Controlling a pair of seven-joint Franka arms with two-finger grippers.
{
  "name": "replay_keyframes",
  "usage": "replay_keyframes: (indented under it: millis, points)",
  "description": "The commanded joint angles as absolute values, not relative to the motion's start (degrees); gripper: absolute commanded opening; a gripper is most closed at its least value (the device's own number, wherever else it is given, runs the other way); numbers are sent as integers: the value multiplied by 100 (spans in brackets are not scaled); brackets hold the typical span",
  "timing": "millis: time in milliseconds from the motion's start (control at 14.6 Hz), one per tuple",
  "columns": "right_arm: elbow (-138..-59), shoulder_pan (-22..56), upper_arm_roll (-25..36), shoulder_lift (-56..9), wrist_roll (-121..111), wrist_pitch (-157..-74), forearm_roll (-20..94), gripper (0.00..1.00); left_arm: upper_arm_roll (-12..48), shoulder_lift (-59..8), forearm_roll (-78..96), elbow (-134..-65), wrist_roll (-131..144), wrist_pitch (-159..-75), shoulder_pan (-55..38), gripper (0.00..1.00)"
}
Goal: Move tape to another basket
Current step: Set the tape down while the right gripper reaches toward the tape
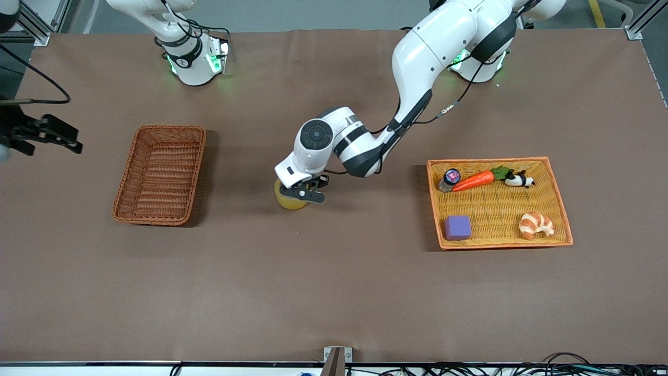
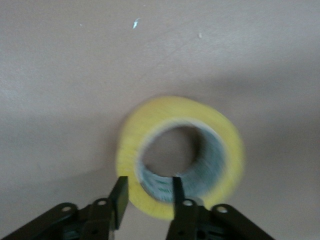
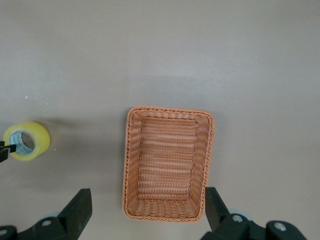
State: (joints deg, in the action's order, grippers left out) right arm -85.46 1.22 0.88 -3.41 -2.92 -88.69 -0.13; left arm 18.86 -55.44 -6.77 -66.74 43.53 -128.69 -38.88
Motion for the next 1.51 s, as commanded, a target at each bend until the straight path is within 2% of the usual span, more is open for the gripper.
replay_keyframes:
  millis: [0,69,137,274,343,549,754,891,1097,1303,1440]
  points:
    - [-8596,359,27,-527,-273,-9096,123,100,1811,-5178,-563,-6671,4631,-12788,-3911,82]
    - [-8665,465,-156,-597,-151,-9262,140,100,1784,-4916,-554,-6784,4641,-12553,-3807,87]
    - [-8797,509,-315,-650,190,-9499,141,100,1784,-4669,-589,-6811,4632,-11898,-3666,87]
    - [-9148,702,-684,-922,823,-10139,245,100,1714,-4151,-737,-6864,4570,-10754,-3473,100]
    - [-9341,764,-912,-1019,1131,-10551,255,100,1644,-3922,-834,-6899,4544,-10436,-3341,100]
    - [-9703,887,-1589,-1703,1923,-11730,211,100,1635,-3167,-923,-7556,4335,-10283,-2552,100]
    - [-9755,1457,-1652,-2363,2153,-12224,1,100,1626,-2428,-861,-8181,3465,-10292,-1910,100]
    - [-10044,1634,-1652,-2566,2258,-12531,-428,100,1635,-2076,-826,-8323,3296,-10292,-1487,100]
    - [-10931,1740,-1652,-2627,2364,-13602,-755,100,1643,-1671,-817,-8349,3077,-10266,-916,100]
    - [-11013,1749,-1644,-2864,2373,-13816,-984,100,1661,-1355,-529,-8350,2595,-10266,-450,100]
    - [-11013,1723,-1644,-2996,2495,-13974,-1098,100,1652,-1039,-343,-8350,2050,-9882,-107,100]
